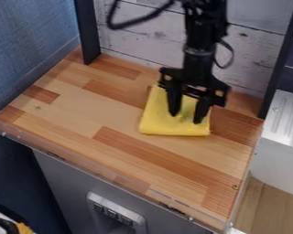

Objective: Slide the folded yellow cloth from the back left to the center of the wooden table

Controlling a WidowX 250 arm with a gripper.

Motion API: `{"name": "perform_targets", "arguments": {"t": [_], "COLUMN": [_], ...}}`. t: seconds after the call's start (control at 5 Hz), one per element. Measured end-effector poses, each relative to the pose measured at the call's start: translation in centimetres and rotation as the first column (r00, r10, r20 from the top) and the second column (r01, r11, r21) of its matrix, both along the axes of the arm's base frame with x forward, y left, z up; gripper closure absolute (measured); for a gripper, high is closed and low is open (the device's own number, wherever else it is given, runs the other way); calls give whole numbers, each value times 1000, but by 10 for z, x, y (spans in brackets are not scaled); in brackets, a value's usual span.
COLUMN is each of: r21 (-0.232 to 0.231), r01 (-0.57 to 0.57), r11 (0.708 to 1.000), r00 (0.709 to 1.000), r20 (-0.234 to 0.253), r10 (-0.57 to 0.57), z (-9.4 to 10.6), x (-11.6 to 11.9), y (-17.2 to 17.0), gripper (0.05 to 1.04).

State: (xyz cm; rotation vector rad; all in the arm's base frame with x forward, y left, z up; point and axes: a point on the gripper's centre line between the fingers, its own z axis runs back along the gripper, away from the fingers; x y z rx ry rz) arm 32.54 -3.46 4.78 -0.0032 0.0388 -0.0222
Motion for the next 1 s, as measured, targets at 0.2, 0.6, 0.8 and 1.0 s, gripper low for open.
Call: {"name": "perform_targets", "arguments": {"t": [0.2, 0.6, 0.8, 1.0], "r21": [-9, -17, -10, -3], "r01": [2, 8, 5, 2], "r11": [1000, 1000, 1000, 1000], "r00": [1000, 999, 998, 999], "r20": [26, 53, 59, 53], "r10": [-1, -7, -5, -2], "z": [20, 40, 51, 57], "x": [-14, -36, -46, -54], "y": [27, 70, 84, 96], "gripper": [88, 87, 88, 88]}}
